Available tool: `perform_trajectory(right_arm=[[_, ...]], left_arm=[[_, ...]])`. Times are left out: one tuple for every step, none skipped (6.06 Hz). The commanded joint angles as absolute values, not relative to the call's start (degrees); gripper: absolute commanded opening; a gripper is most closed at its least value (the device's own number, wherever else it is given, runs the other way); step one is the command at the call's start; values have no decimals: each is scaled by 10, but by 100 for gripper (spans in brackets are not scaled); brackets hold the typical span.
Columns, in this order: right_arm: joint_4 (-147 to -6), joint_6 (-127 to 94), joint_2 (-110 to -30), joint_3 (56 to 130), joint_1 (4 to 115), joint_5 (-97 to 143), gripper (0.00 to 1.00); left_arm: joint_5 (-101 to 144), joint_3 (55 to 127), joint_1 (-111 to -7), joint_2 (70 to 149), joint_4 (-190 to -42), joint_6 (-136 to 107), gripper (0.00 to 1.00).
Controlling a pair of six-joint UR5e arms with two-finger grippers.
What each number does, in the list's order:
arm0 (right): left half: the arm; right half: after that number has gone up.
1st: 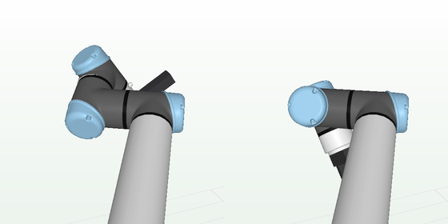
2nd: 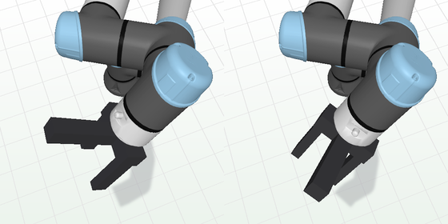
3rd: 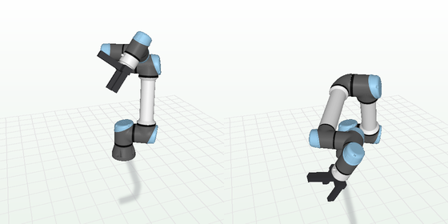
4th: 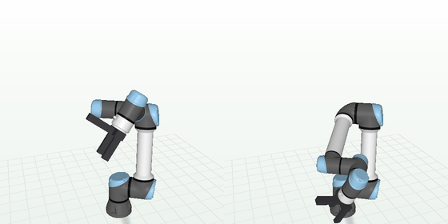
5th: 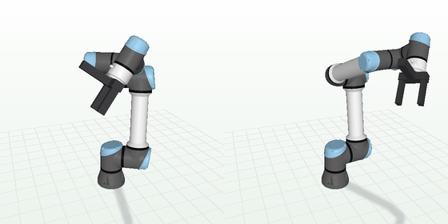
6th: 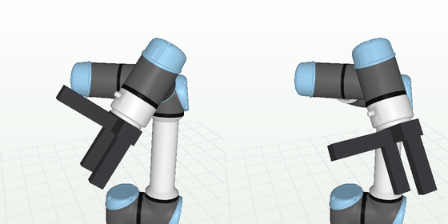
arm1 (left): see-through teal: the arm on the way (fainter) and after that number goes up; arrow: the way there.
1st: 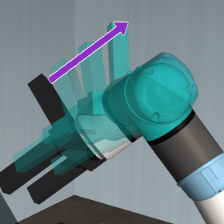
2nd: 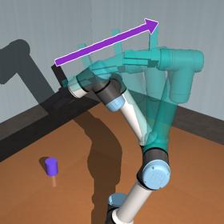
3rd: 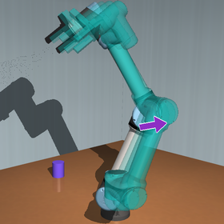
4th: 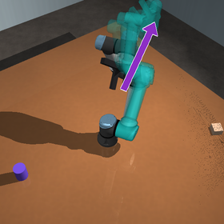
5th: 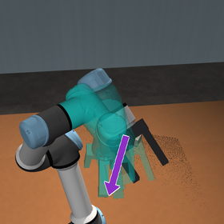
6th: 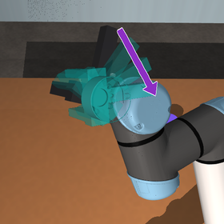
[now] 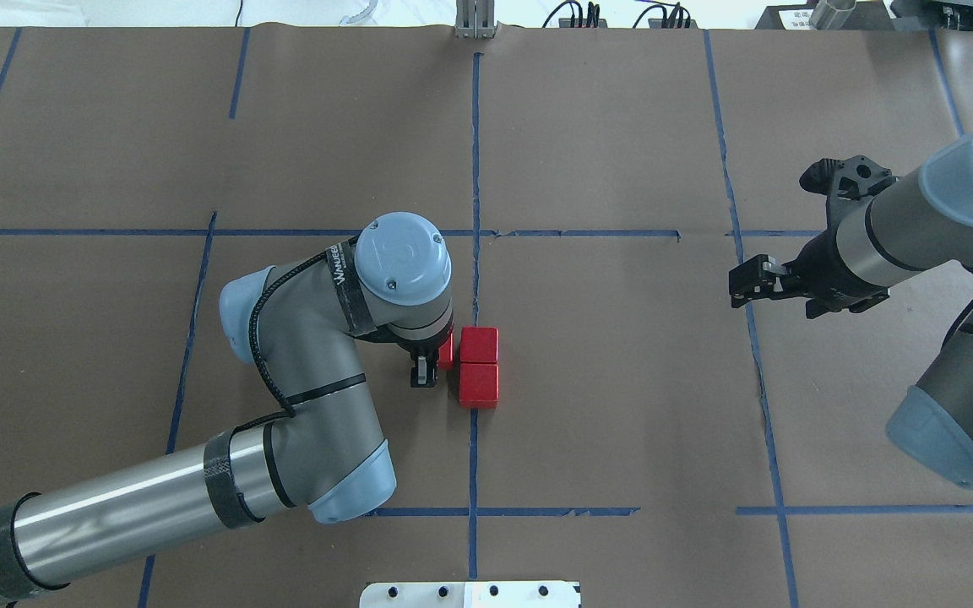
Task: Form red blocks into L shape at center
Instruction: 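Carry the red cube with the left gripper beside the stacked pair, then set the red cube beside the farther cube and open the left gripper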
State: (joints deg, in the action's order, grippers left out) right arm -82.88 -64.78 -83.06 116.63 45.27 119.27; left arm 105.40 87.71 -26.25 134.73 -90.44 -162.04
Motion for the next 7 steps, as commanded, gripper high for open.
perform_trajectory(right_arm=[[-829,-649,-831,1167,453,1193,100],[-829,-649,-831,1167,452,1194,100],[-829,-649,-830,1167,451,1193,100],[-829,-649,-831,1167,450,1194,100],[-829,-649,-831,1167,449,1193,100],[-829,-649,-831,1167,448,1193,100],[-829,-649,-831,1167,448,1193,100]], left_arm=[[1054,867,-262,1353,-905,-1622,0],[1054,867,-262,1353,-905,-1622,0],[1054,865,-262,1353,-905,-1622,0],[1053,864,-262,1354,-908,-1622,0],[1054,862,-262,1354,-909,-1622,0],[1054,846,-262,1364,-909,-1622,0],[1054,840,-262,1369,-911,-1622,0]])
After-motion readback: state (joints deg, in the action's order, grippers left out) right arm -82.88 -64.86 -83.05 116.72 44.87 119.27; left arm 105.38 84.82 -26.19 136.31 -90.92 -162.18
